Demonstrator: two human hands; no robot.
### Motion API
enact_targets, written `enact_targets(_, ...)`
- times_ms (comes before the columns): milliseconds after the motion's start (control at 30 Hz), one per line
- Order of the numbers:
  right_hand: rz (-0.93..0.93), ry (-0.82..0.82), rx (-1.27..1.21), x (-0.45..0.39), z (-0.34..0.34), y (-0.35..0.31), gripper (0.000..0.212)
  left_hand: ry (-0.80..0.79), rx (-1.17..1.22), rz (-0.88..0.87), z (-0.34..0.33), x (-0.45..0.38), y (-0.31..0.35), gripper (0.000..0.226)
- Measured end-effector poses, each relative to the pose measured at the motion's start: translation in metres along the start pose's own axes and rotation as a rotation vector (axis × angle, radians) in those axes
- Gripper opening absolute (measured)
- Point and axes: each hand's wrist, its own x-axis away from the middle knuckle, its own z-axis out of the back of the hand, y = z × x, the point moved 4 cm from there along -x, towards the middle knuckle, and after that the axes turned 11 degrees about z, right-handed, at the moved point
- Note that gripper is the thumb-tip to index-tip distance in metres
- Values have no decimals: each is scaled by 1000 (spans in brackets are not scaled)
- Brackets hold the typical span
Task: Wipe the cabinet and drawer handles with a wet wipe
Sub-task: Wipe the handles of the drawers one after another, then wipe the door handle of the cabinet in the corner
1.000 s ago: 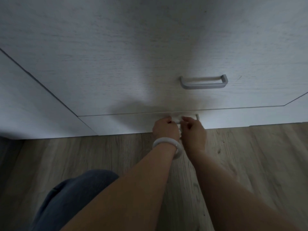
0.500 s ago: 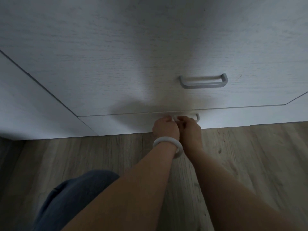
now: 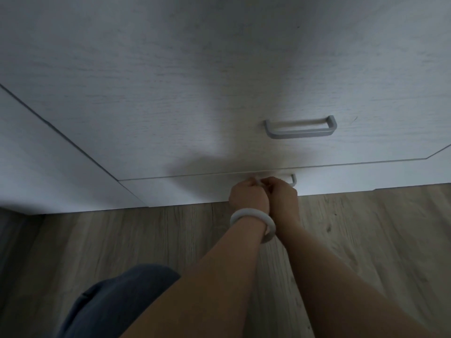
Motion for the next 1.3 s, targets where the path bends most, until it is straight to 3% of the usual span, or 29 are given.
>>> enact_targets(167, -124, 76, -359, 5, 5, 7, 20, -63, 141, 56, 1, 1, -2, 25)
enact_targets(267, -155, 105, -447, 8, 5, 8, 17, -114, 182, 75, 4, 11, -4, 23)
enact_targets(433, -127, -20, -269, 6, 11, 5, 22, -132, -130, -91, 7, 51, 1, 34)
enact_targets(567, -71, -199, -110, 8, 18, -5, 22, -124, -108, -78, 10, 91, 1, 40)
enact_targets(700, -82, -237, -90, 35, 25, -12, 22, -2, -198, -54, 43, 93, -17, 44)
enact_targets(800, -119, -244, -131, 66, 32, -22, 22, -3, -81, 21, 70, 103, -43, 39)
enact_targets(1067, -216, -388, -221, 161, 74, -106, 25, -32, -84, 237, 152, 202, -64, 35)
enact_targets(1167, -242, -475, -312, 199, 103, -157, 29, -107, 108, 392, 178, 247, -44, 14)
enact_targets(1300, -340, -524, -517, 231, 145, -223, 38, -261, 271, 452, 205, 304, 2, 21)
